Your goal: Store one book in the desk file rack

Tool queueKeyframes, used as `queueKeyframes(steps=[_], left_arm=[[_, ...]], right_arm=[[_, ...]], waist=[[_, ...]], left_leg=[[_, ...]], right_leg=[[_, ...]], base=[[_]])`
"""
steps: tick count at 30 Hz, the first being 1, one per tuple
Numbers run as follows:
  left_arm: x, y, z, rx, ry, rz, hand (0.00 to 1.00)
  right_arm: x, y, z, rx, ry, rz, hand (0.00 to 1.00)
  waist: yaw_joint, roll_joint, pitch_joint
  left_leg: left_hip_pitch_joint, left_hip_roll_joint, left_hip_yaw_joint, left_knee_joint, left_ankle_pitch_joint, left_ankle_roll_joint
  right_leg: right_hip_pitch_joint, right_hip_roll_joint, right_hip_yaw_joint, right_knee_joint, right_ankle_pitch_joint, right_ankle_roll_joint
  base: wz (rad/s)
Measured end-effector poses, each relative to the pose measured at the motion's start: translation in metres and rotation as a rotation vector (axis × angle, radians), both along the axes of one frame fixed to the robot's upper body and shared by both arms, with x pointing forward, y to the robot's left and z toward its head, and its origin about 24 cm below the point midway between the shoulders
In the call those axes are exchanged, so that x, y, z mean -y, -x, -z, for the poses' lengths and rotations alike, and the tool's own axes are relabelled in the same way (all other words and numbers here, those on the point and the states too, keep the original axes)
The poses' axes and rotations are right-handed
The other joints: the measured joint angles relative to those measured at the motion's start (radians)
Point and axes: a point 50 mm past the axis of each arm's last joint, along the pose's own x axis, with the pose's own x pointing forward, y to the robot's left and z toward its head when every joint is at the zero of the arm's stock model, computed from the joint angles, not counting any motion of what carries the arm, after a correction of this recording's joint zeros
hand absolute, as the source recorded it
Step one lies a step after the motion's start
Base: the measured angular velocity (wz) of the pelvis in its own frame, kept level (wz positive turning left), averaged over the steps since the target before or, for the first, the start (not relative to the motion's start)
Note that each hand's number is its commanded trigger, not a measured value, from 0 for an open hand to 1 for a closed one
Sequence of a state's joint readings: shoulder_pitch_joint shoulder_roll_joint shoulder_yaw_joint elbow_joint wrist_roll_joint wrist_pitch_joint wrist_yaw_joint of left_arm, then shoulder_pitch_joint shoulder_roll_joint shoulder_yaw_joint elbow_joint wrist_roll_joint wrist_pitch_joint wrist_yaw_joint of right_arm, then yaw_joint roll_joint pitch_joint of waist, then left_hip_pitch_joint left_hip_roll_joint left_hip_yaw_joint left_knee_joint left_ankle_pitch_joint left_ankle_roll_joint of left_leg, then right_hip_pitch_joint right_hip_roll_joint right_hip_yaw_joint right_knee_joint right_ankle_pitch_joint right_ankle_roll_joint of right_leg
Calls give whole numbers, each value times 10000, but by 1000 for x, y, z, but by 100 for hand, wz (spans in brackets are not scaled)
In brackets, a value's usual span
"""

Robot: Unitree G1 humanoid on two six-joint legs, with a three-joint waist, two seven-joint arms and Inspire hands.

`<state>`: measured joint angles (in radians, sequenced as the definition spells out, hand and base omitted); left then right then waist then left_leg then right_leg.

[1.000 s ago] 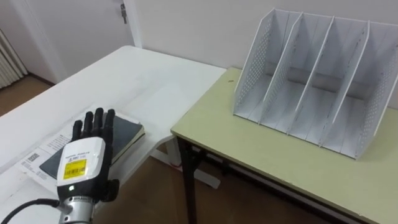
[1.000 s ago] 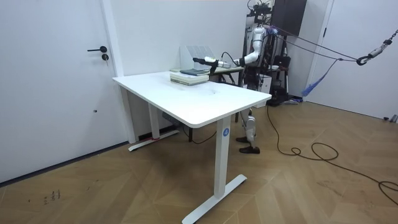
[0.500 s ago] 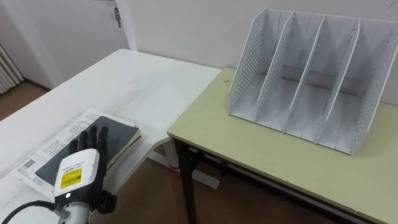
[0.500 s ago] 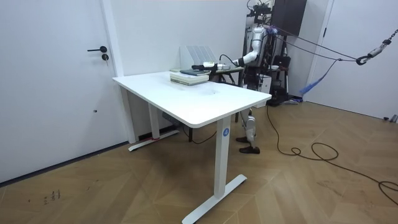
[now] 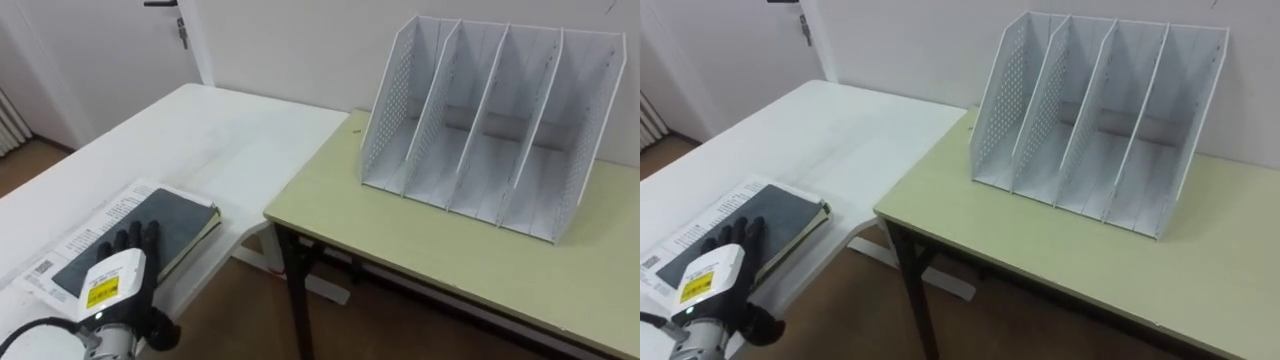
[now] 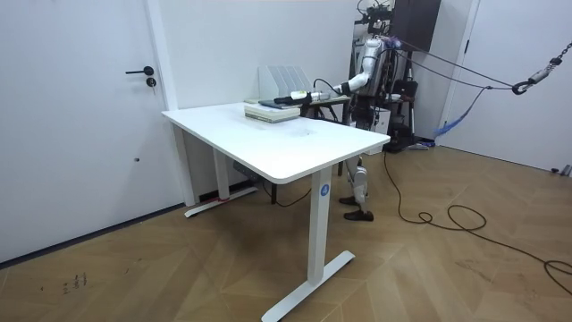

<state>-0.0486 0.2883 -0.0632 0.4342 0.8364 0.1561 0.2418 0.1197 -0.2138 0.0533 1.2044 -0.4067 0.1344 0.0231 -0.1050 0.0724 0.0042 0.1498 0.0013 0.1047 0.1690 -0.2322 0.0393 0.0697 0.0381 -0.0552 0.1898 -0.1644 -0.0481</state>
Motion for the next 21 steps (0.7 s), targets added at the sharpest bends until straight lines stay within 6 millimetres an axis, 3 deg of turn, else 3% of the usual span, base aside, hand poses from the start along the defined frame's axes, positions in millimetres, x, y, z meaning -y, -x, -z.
queueKeyframes(steps=[1,2,3,4,10,21], left_arm=[[0,0,0,-45,7,-11,6],[-1,-1,0,-115,15,-19,21],[-1,-2,1,-164,24,-16,91],[-1,-2,1,-186,26,-16,100],[1,-5,-1,-53,51,136,100],[-16,-18,-14,438,-81,-553,100]], right_arm=[[0,0,0,16,6,-1,0],[0,-1,0,49,26,-8,0],[0,-1,0,73,56,-12,0],[0,-1,0,84,78,-13,0],[1,1,0,78,185,-11,0],[2,1,-1,-54,397,139,0]], waist=[[0,1,-1],[0,5,-4],[3,8,-6],[5,10,-10],[39,94,-70],[11,140,-61]], left_leg=[[5,0,5,2,0,0],[9,0,8,6,0,0],[16,0,9,10,0,0],[20,0,13,12,0,0],[78,12,25,27,1,0],[334,3,30,-84,6,-25]], right_leg=[[5,0,4,1,0,0],[7,-2,6,7,0,0],[7,-4,9,17,0,0],[8,-5,13,20,0,0],[54,-5,34,40,1,-1],[133,135,270,314,-118,-55]], base=[[-3],[0],[0],[0],[0],[-4]])
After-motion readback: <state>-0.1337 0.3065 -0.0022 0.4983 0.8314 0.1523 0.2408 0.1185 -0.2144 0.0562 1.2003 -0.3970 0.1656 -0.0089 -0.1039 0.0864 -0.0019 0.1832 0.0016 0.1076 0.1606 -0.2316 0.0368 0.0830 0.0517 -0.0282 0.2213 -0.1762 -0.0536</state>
